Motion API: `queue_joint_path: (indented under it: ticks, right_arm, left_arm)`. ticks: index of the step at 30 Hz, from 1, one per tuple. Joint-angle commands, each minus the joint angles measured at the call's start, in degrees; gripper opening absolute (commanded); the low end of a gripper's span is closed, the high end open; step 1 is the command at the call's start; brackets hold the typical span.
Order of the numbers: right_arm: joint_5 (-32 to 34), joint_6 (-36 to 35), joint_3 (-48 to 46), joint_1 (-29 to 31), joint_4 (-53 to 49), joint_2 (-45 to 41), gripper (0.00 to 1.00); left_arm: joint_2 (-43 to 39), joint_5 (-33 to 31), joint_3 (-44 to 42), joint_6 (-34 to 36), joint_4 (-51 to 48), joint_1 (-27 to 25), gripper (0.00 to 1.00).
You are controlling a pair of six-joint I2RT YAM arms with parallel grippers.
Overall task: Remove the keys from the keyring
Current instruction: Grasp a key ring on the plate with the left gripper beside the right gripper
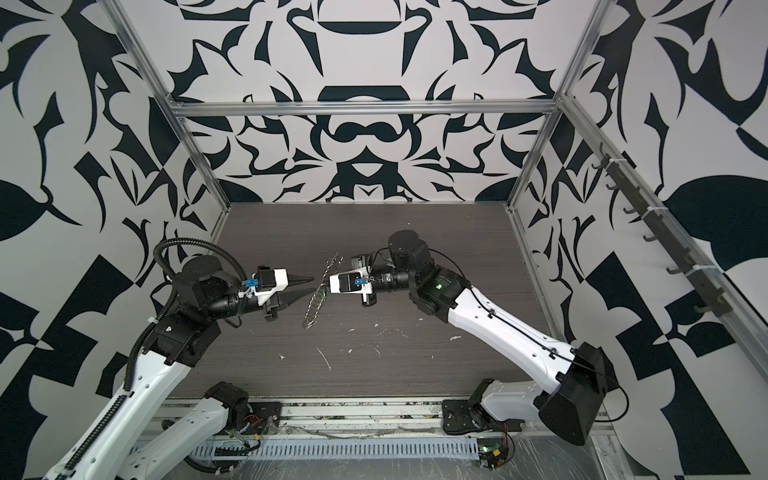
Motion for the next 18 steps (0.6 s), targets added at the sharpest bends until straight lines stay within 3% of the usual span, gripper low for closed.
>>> queue_joint_path:
  ticks: [1,12,18]
  right_arm:
    - [-2.37,3.63,0.51,-0.03,7.17,0.30,0.00]
    - [-4.28,4.99,0.73,-0.03,8.59,1.56,0.00]
    - [-4.89,5.44,1.24,0.05,7.80,1.48,0.00]
  left_arm:
    - [-0.04,2.33,0.12,-0.42,0.87,-0.47,0.25]
    - [0.39,1.96,-0.19,-1.61,1.97,-1.22,0.17]
    - [1.57,0.33,1.31,-1.53,-0.29,-1.15,0.00]
